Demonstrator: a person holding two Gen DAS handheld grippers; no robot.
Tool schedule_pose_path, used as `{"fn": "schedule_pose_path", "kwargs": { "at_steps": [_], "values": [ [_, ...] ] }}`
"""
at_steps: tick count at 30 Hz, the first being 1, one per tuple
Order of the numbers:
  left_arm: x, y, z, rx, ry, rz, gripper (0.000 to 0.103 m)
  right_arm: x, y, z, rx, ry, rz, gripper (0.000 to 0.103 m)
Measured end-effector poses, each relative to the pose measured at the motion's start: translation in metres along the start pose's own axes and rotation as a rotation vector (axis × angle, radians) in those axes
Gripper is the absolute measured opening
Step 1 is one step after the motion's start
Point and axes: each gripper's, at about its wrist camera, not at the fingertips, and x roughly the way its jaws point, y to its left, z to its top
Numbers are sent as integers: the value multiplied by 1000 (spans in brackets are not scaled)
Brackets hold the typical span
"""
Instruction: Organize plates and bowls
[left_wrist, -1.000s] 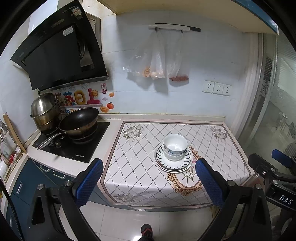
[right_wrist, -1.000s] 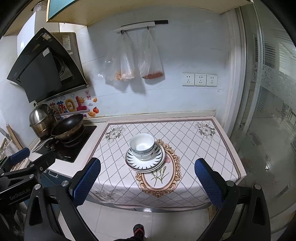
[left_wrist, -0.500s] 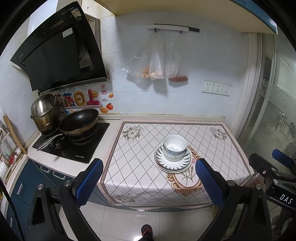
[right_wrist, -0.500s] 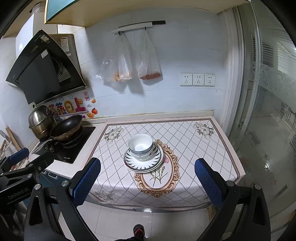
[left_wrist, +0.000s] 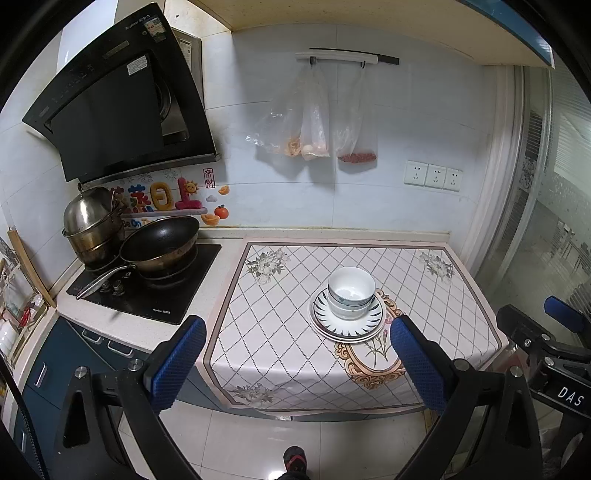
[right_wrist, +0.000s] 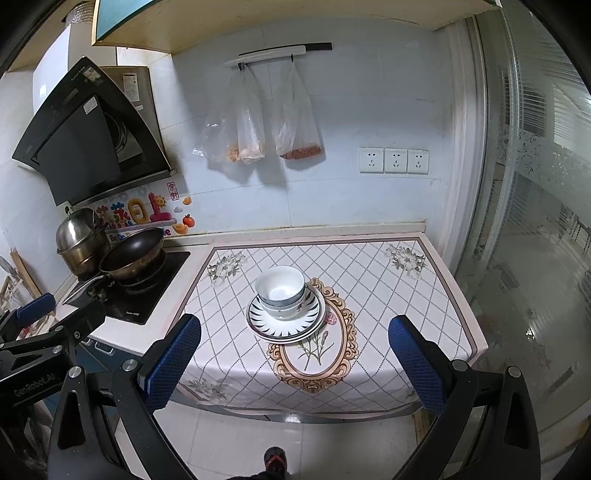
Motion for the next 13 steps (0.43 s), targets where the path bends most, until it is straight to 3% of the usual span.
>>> {"fn": "schedule_pose_path", "kwargs": {
  "at_steps": [13],
  "values": [
    [-2, 0, -4, -2, -7, -1, 102, 2, 2, 3, -2, 7, -5, 103]
  ]
}}
